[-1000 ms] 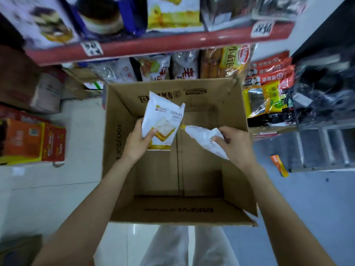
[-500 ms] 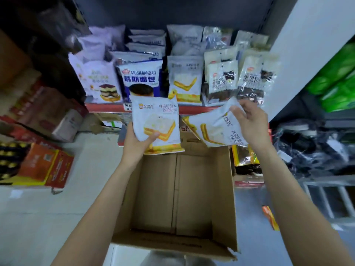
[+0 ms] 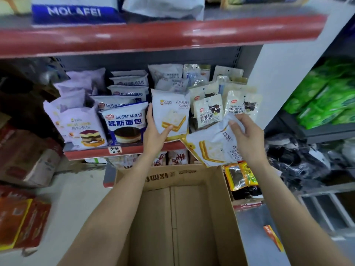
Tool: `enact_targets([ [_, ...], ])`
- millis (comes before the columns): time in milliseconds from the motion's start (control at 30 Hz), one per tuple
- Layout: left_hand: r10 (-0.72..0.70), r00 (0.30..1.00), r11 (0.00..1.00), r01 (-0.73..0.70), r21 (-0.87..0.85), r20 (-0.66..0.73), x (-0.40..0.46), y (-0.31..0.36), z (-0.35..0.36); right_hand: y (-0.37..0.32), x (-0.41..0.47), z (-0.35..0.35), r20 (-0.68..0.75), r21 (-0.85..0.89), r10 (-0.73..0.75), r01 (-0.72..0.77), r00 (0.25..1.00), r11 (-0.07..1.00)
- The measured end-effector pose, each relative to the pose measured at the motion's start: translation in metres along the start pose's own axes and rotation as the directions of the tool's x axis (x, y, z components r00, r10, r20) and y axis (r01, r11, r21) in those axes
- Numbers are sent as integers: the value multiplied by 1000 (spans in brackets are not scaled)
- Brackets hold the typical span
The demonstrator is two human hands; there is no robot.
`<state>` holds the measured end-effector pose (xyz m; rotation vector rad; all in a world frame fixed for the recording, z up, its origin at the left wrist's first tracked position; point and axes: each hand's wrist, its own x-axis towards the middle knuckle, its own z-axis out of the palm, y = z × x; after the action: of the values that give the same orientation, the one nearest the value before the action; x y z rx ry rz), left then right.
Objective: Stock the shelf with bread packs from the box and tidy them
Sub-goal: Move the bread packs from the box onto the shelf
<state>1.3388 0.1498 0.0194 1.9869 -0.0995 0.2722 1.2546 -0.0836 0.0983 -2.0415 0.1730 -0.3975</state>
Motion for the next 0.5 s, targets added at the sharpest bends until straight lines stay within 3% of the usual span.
enact_targets([
  [67,7,1000,1000,-7,13,30,18,-14,9,3,4,3,-15,25,-12,12,1000,1000],
  [267,-60,968,926,-38,376,245,30,-31,23,16,10,17,-43,19,-42,43,998,999],
  [400,-3,983,847,-94,523,182,31,-36,27,21,14,26,-27,24,-53,54,998,998],
  [500,-20,989,858,-58,511,147,39,-36,31,25,20,32,-17,5,-66,66,998,998],
])
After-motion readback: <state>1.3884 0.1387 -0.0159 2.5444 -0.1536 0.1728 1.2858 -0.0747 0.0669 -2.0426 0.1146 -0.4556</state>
